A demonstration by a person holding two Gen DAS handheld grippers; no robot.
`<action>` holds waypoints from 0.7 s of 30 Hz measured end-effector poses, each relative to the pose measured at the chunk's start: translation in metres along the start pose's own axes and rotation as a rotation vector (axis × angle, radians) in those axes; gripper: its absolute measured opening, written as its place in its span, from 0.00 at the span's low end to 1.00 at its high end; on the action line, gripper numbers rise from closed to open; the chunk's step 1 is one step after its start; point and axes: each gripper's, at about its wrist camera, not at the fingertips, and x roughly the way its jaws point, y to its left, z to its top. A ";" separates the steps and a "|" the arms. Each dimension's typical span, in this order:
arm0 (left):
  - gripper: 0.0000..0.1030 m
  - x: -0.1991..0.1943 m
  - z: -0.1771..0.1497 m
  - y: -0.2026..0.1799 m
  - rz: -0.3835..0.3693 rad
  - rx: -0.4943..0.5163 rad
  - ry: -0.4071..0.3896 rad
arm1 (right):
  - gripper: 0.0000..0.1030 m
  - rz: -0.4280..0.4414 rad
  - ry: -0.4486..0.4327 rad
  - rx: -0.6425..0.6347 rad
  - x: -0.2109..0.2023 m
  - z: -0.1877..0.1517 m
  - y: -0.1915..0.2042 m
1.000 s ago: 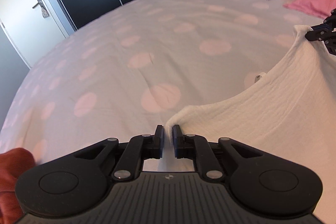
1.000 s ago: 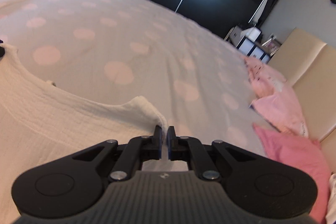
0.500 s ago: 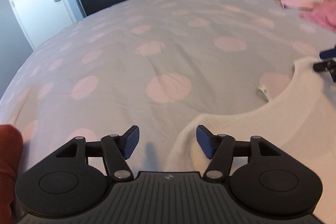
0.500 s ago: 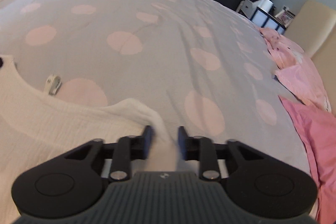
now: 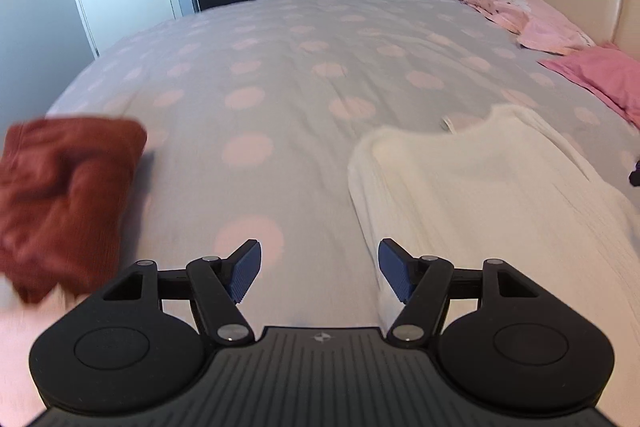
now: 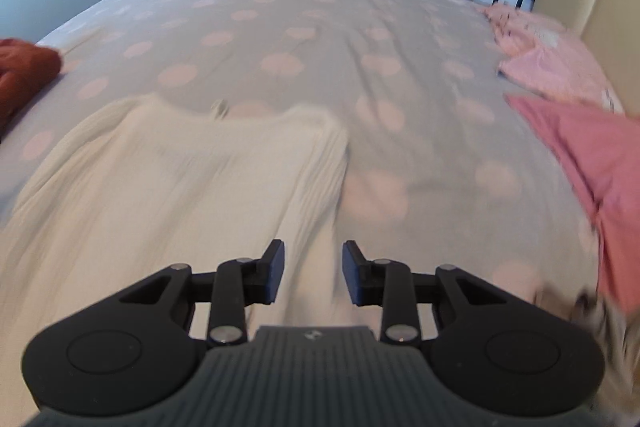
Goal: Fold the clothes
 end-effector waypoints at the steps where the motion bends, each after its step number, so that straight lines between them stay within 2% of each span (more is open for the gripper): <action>1: 0.62 -0.012 -0.011 0.000 -0.012 -0.009 0.010 | 0.34 0.017 0.014 0.009 -0.010 -0.014 0.004; 6: 0.62 -0.045 -0.059 -0.012 -0.056 -0.024 0.061 | 0.34 0.056 0.056 0.068 -0.049 -0.080 0.018; 10: 0.61 -0.051 -0.095 -0.022 -0.095 -0.055 0.113 | 0.34 0.056 0.061 0.101 -0.065 -0.116 0.024; 13: 0.58 -0.048 -0.116 -0.033 -0.111 -0.060 0.169 | 0.34 0.086 0.064 0.161 -0.069 -0.130 0.020; 16: 0.48 -0.040 -0.131 -0.038 -0.133 -0.091 0.221 | 0.34 0.116 0.074 0.216 -0.071 -0.143 0.018; 21: 0.46 -0.038 -0.144 -0.047 -0.122 -0.078 0.232 | 0.34 0.150 0.126 0.240 -0.062 -0.150 0.024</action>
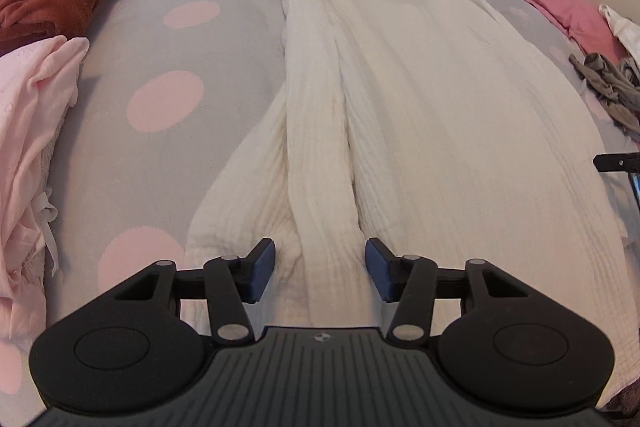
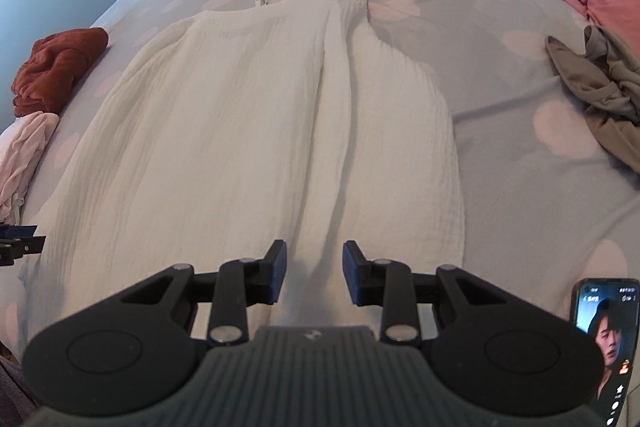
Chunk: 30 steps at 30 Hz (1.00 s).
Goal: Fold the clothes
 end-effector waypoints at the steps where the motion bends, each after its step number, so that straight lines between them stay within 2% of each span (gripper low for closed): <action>1: 0.41 0.002 -0.002 0.000 0.006 -0.004 0.000 | 0.30 -0.004 0.011 -0.006 0.003 -0.001 0.002; 2: 0.37 0.004 -0.004 0.001 0.007 -0.014 0.004 | 0.25 -0.006 0.022 -0.013 0.006 -0.003 0.003; 3: 0.31 0.005 -0.006 0.003 0.004 -0.031 0.011 | 0.11 -0.008 0.033 -0.020 0.008 -0.005 0.005; 4: 0.25 0.006 -0.007 0.005 0.000 -0.044 0.016 | 0.06 -0.010 0.039 -0.026 0.010 -0.006 0.006; 6: 0.19 0.005 -0.008 0.006 -0.008 -0.044 0.008 | 0.04 -0.018 0.039 -0.043 0.010 -0.008 0.008; 7: 0.14 0.003 -0.008 0.007 -0.013 -0.044 -0.001 | 0.03 -0.023 0.033 -0.056 0.007 -0.008 0.009; 9: 0.11 -0.004 -0.007 0.008 -0.021 -0.049 -0.026 | 0.03 -0.045 0.014 -0.070 0.000 -0.006 0.009; 14: 0.09 -0.040 0.006 0.023 0.041 -0.094 -0.145 | 0.03 -0.103 -0.072 -0.054 -0.031 0.008 -0.003; 18: 0.09 -0.080 0.035 0.057 0.067 -0.187 -0.261 | 0.03 -0.160 -0.153 -0.040 -0.062 0.039 -0.022; 23: 0.09 -0.111 0.085 0.097 0.142 -0.245 -0.348 | 0.02 -0.295 -0.232 -0.058 -0.092 0.094 -0.055; 27: 0.09 -0.116 0.122 0.125 0.223 -0.254 -0.360 | 0.02 -0.421 -0.256 -0.046 -0.103 0.137 -0.092; 30: 0.09 -0.108 0.141 0.147 0.289 -0.259 -0.335 | 0.02 -0.540 -0.259 -0.043 -0.105 0.168 -0.122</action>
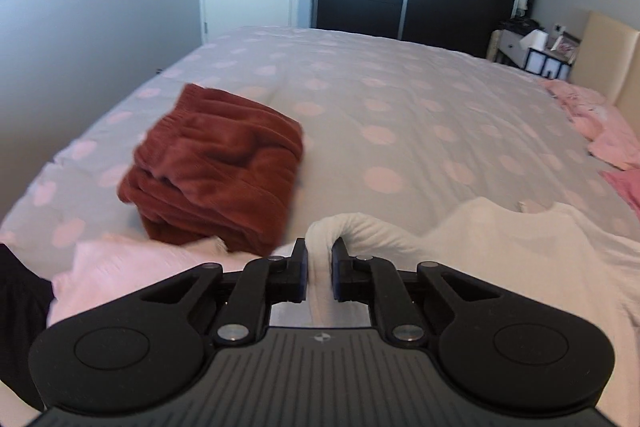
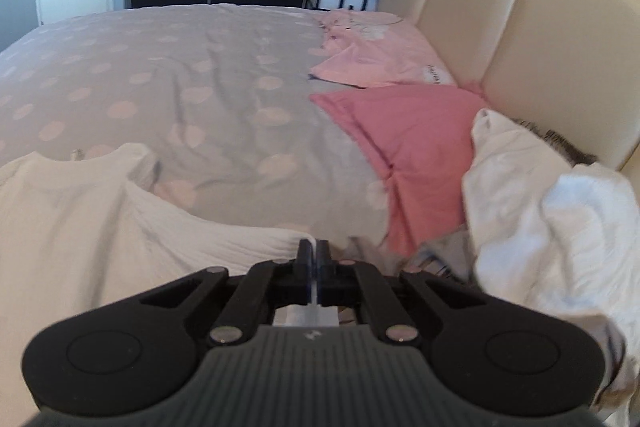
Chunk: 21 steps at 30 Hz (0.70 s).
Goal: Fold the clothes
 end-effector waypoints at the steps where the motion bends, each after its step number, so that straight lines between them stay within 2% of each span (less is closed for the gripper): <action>1: 0.09 0.007 0.006 0.004 0.023 0.003 0.007 | 0.02 -0.032 0.006 0.001 0.009 0.007 -0.008; 7: 0.09 0.060 0.016 0.027 0.139 0.015 0.100 | 0.02 -0.157 0.079 0.038 0.078 0.031 -0.052; 12: 0.09 0.099 -0.003 0.037 0.224 0.044 0.159 | 0.02 -0.215 0.148 0.015 0.133 0.016 -0.052; 15: 0.09 0.111 -0.009 0.039 0.229 0.035 0.168 | 0.02 -0.215 0.168 0.022 0.153 0.006 -0.054; 20: 0.21 0.111 -0.014 0.037 0.216 0.038 0.152 | 0.05 -0.164 0.155 0.034 0.156 -0.002 -0.052; 21: 0.31 0.108 -0.014 0.037 0.214 0.034 0.146 | 0.07 -0.157 0.145 0.038 0.153 -0.002 -0.052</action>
